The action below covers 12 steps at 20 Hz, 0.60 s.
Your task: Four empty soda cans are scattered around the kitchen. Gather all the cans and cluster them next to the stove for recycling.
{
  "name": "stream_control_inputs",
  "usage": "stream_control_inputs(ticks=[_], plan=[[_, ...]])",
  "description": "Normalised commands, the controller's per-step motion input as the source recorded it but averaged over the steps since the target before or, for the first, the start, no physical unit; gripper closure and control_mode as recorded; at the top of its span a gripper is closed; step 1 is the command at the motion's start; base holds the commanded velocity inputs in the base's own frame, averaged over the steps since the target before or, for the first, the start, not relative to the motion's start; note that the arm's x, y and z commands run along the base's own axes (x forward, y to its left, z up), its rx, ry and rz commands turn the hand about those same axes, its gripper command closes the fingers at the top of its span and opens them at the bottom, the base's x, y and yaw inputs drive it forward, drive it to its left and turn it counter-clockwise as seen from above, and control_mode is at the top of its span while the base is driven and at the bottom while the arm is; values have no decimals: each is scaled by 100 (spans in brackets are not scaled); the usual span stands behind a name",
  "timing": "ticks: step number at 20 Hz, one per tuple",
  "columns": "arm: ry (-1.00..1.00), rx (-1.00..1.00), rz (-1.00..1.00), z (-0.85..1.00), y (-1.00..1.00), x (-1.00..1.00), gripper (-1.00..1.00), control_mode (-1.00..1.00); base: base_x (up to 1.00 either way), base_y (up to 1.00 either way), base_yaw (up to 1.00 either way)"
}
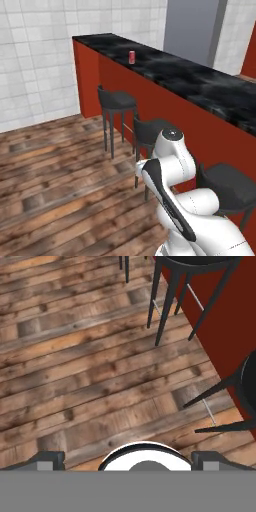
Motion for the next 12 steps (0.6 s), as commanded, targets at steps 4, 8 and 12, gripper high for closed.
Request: stream_control_inputs(ticks=[4,8,12], plan=[[0,0,0,0,0,0,-100,100,46,50,-12],[0,0,0,0,0,0,-100,100,39,56,-9],[0,0,0,0,0,0,-100,100,35,61,-3]])
